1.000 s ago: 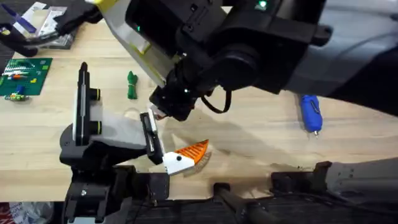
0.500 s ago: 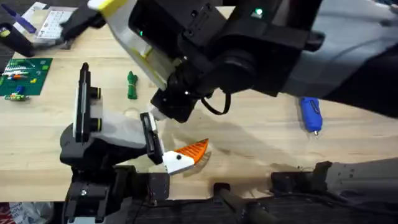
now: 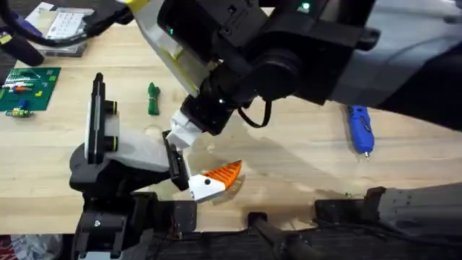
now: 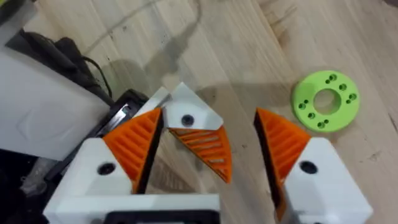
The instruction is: Pick up the gripper from the table and insert it into the empty holder that is missing its gripper. Then pick up a screw, insert it into the mounting hole, and use the screwdriver to tighten it. Finally, clean up the table by picking up the vegetable and placing it into the bucket.
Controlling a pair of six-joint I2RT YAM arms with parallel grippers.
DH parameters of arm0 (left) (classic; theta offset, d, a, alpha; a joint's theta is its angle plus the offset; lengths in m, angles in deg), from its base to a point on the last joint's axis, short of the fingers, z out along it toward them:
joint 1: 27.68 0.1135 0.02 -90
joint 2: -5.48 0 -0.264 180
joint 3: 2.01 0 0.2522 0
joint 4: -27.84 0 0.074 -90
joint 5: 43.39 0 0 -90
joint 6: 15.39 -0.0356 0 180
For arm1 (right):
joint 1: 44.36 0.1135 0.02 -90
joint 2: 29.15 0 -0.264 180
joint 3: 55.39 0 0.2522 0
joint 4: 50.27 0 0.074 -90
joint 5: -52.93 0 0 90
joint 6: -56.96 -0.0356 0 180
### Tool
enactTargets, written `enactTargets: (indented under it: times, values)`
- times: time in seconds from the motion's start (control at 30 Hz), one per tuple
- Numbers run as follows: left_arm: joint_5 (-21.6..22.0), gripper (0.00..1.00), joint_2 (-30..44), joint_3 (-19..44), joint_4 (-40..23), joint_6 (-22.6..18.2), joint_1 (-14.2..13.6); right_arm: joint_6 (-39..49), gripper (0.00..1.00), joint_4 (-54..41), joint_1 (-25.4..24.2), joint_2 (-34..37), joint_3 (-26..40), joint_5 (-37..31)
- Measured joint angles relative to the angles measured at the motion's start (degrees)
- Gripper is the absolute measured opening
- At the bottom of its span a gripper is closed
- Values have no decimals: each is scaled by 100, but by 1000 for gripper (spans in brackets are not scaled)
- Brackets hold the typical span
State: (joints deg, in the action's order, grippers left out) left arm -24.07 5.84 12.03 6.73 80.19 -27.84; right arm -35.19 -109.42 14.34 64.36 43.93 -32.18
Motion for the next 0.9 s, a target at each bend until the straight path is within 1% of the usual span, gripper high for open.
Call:
enactTargets:
  times: [0.47,0.53,0.8,0.9]
  values:
    - [2,988,-1,-1,-1,0,0,-1,905,0,0,-2,0,-10]
    - [0,988,2,-1,0,1,0,0,935,-2,0,-2,0,-25]
    - [2,988,-1,-1,-1,0,9,-2,952,0,0,-2,0,-55]
    - [2,988,1,-1,-1,0,9,-10,985,0,0,-2,0,-79]
